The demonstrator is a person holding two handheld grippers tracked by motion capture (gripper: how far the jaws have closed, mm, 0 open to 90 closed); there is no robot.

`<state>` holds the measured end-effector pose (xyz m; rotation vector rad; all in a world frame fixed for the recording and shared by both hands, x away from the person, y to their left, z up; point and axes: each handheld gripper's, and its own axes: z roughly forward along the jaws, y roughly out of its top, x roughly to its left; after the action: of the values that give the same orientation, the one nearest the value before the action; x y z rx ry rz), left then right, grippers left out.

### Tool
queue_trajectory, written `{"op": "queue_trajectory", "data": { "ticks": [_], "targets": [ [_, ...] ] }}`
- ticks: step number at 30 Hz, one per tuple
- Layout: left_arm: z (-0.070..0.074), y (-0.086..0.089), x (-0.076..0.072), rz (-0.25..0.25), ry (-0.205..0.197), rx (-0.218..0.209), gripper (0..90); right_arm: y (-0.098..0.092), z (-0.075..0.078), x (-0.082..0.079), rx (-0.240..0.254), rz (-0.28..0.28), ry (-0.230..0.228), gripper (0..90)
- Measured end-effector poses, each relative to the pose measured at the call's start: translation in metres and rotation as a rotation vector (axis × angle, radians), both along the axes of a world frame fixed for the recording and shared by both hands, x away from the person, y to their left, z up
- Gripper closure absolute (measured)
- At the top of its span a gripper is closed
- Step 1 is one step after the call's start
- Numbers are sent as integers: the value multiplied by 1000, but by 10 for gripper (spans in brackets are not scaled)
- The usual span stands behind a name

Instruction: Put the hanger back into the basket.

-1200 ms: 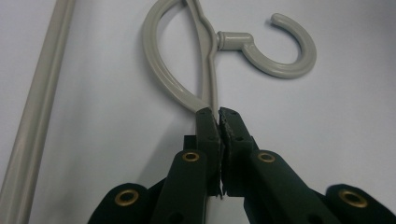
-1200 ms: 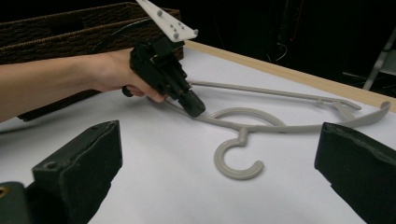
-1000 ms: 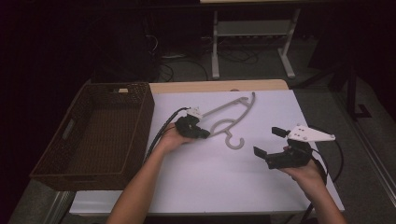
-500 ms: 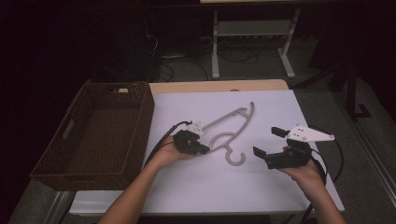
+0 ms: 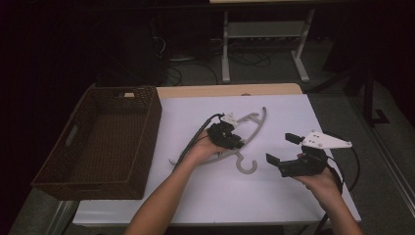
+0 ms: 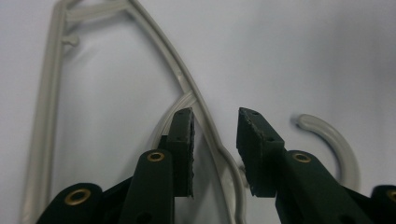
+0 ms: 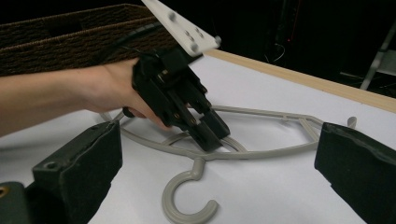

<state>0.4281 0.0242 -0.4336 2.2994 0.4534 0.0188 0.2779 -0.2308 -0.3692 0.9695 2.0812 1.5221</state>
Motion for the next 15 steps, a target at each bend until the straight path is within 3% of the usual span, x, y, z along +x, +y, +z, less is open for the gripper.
{"op": "queue_trajectory", "data": {
  "ticks": [5, 10, 15],
  "targets": [
    [-10, -5, 3, 2, 32, 20, 705, -3, 0, 0, 7, -11, -4, 3],
    [-13, -7, 2, 8, 58, 3, 752, -3, 0, 0, 3, -9, -8, 3],
    [-11, -11, -6, -39, 67, 9, 786, -3, 0, 0, 4, -9, -5, 3]
  ]
}}
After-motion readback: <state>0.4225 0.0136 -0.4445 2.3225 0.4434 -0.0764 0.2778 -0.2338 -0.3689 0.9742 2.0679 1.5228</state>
